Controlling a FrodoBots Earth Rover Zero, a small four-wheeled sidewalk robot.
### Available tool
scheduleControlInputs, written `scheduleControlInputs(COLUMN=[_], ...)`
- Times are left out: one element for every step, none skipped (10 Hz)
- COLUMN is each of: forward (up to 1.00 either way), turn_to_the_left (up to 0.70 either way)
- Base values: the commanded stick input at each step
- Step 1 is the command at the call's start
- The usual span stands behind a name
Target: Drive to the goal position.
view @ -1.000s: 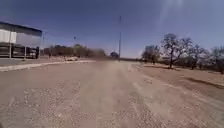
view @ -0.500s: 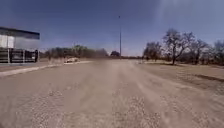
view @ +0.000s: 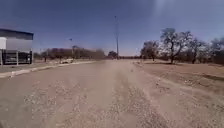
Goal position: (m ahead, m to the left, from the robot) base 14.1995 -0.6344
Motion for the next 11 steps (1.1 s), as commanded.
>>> scheduleControlInputs(forward=[1.00,1.00,1.00,1.00,1.00,1.00,1.00,1.00,1.00,1.00,1.00], turn_to_the_left=[0.00,0.00,0.00,0.00,0.00,0.00,0.00,0.00,0.00,0.00,0.00])
